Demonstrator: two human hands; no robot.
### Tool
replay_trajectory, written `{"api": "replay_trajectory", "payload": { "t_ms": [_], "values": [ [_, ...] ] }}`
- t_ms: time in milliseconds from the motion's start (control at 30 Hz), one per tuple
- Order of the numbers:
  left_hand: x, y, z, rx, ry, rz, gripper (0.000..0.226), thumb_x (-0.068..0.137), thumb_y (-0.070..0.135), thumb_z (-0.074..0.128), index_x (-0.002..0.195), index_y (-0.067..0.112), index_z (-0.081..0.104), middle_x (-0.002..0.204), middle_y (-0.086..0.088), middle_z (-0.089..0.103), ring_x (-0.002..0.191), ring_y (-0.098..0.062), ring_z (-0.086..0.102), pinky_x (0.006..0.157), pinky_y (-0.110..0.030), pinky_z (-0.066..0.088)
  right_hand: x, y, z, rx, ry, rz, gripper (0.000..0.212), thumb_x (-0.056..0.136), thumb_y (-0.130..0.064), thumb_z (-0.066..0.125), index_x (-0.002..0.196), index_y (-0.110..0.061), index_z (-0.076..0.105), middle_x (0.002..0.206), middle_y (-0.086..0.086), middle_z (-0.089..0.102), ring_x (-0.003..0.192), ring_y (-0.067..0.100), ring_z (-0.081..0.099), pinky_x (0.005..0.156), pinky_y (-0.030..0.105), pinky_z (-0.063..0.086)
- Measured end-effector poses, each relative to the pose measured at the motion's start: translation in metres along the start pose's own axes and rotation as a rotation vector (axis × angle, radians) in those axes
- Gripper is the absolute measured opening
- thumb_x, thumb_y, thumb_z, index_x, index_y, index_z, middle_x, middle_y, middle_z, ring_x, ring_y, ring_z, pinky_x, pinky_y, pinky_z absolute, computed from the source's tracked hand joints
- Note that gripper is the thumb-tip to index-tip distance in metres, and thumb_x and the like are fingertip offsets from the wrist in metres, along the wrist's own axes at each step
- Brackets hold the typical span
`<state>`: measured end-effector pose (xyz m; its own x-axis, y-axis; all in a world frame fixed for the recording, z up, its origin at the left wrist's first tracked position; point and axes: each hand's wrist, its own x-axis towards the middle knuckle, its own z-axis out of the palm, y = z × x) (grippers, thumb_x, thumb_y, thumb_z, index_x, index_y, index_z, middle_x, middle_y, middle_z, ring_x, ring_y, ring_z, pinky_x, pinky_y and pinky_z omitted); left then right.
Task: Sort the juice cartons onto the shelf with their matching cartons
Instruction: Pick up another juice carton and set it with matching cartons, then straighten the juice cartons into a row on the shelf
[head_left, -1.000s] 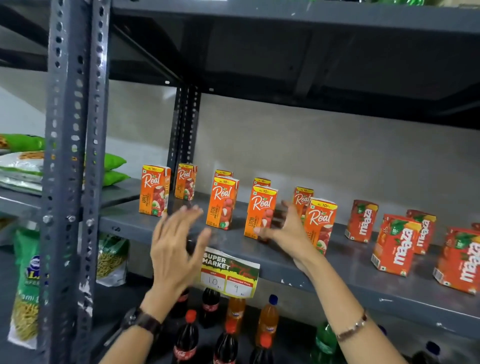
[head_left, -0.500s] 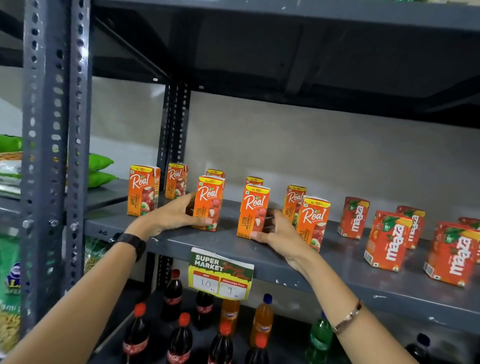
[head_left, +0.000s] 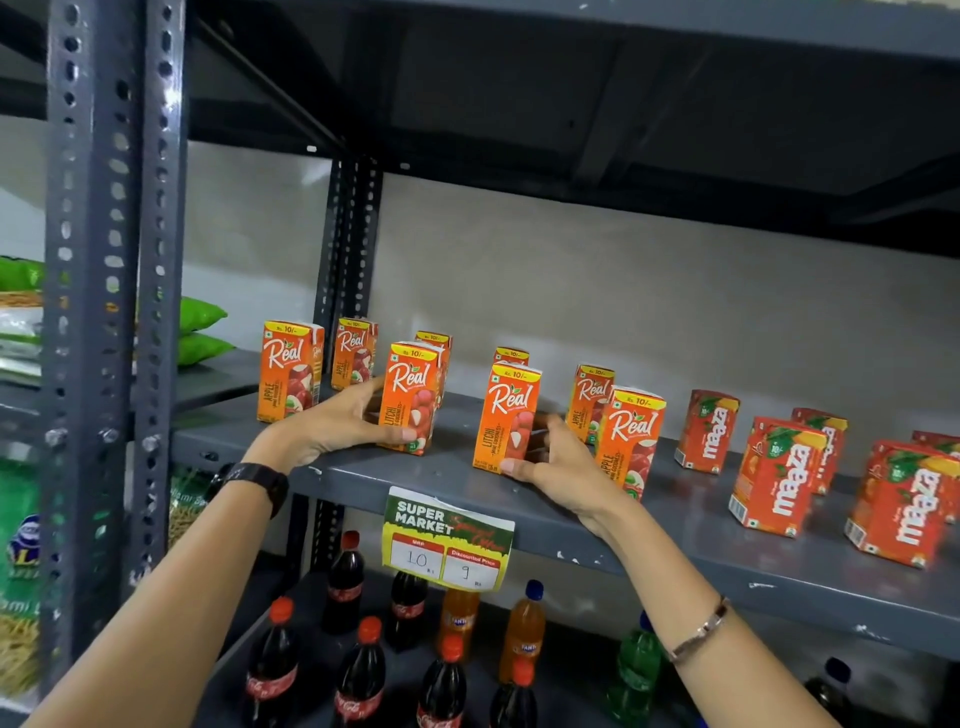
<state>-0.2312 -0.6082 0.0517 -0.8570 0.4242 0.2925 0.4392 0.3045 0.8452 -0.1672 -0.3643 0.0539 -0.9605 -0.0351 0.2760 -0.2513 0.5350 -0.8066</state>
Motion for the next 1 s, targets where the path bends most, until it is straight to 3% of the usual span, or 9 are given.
{"api": "replay_trajectory", "payload": {
  "t_ms": [200, 333, 433, 567, 633, 700, 800, 933, 1000],
  "values": [
    [0.001, -0.001, 0.001, 0.026, 0.0, 0.01, 0.067, 0.062, 0.037, 0.078, 0.117, 0.038, 0.039, 0.113, 0.017, 0.056, 0.116, -0.009, 0.051, 0.107, -0.039, 0.035, -0.003, -0.001, -0.001, -0.019, 0.002, -0.002, 0.056, 0.079, -0.014, 0.069, 0.126, -0.016, 0.038, 0.131, 0.005, 0.056, 0.115, 0.018, 0.054, 0.097, 0.034, 0.042],
    [-0.002, 0.0, -0.001, 0.027, -0.002, 0.003, 0.114, 0.028, 0.068, 0.083, 0.127, 0.038, 0.034, 0.12, 0.016, 0.054, 0.114, -0.005, 0.051, 0.106, -0.037, 0.035, -0.014, -0.007, 0.001, -0.156, 0.029, -0.021, 0.068, 0.076, -0.022, 0.072, 0.131, -0.016, 0.032, 0.13, 0.006, 0.057, 0.119, 0.023, 0.054, 0.101, 0.039, 0.041],
    [-0.006, 0.006, 0.001, 0.004, 0.19, 0.034, 0.139, 0.033, 0.065, 0.084, 0.146, 0.03, 0.012, 0.143, 0.003, 0.041, 0.127, -0.016, 0.043, 0.111, -0.044, 0.031, -0.04, -0.007, 0.002, -0.196, 0.185, -0.142, 0.07, 0.079, -0.021, 0.069, 0.137, -0.019, 0.031, 0.131, 0.002, 0.055, 0.122, 0.019, 0.051, 0.103, 0.033, 0.041],
    [-0.031, 0.029, 0.046, -0.182, 0.751, 0.463, 0.079, 0.073, 0.034, 0.076, 0.138, 0.021, 0.034, 0.139, -0.002, 0.047, 0.127, -0.011, 0.045, 0.11, -0.039, 0.035, -0.096, 0.012, -0.013, -0.085, 0.379, -0.382, 0.045, 0.082, -0.021, 0.065, 0.116, -0.043, 0.045, 0.115, -0.028, 0.059, 0.107, -0.008, 0.054, 0.091, 0.006, 0.041],
    [-0.045, 0.051, 0.091, -0.34, 0.834, 0.639, 0.055, 0.079, 0.027, 0.068, 0.128, 0.022, 0.043, 0.132, -0.004, 0.054, 0.123, -0.015, 0.05, 0.106, -0.034, 0.039, -0.119, 0.027, -0.034, -0.046, 0.434, -0.414, 0.038, 0.081, -0.024, 0.066, 0.112, -0.041, 0.052, 0.115, -0.03, 0.058, 0.107, -0.009, 0.055, 0.088, 0.005, 0.041],
    [-0.047, 0.075, 0.142, -0.432, 0.749, 0.697, 0.041, 0.08, 0.025, 0.063, 0.119, 0.026, 0.05, 0.124, -0.003, 0.059, 0.119, -0.019, 0.054, 0.101, -0.034, 0.042, -0.135, 0.044, -0.065, -0.054, 0.556, -0.431, 0.033, 0.081, -0.023, 0.067, 0.111, -0.032, 0.057, 0.114, -0.021, 0.061, 0.105, -0.001, 0.058, 0.088, 0.011, 0.044],
    [-0.033, 0.109, 0.223, -0.432, 0.535, 0.665, 0.033, 0.082, 0.021, 0.063, 0.109, 0.039, 0.058, 0.118, 0.008, 0.062, 0.114, -0.013, 0.057, 0.099, -0.035, 0.045, -0.145, 0.068, -0.129, -0.069, 0.811, -0.437, 0.029, 0.081, -0.004, 0.063, 0.102, -0.024, 0.059, 0.103, -0.007, 0.066, 0.098, 0.011, 0.062, 0.089, 0.027, 0.048],
    [-0.005, 0.147, 0.326, -0.353, 0.421, 0.597, 0.039, 0.085, 0.018, 0.057, 0.12, 0.036, 0.055, 0.126, 0.015, 0.056, 0.118, -0.005, 0.052, 0.1, -0.035, 0.045, -0.139, 0.096, -0.216, 0.018, 0.967, -0.286, 0.048, 0.078, 0.011, 0.056, 0.091, -0.034, 0.051, 0.099, -0.004, 0.06, 0.087, -0.002, 0.058, 0.075, 0.008, 0.045],
    [0.01, 0.163, 0.366, -0.328, 0.33, 0.519, 0.047, 0.087, 0.015, 0.056, 0.132, 0.028, 0.048, 0.128, 0.015, 0.053, 0.12, -0.008, 0.051, 0.103, -0.037, 0.042, -0.131, 0.118, -0.246, 0.054, 0.905, -0.129, 0.041, 0.077, 0.006, 0.06, 0.098, -0.028, 0.048, 0.11, 0.006, 0.059, 0.094, 0.012, 0.058, 0.081, 0.016, 0.048]
  ]
}}
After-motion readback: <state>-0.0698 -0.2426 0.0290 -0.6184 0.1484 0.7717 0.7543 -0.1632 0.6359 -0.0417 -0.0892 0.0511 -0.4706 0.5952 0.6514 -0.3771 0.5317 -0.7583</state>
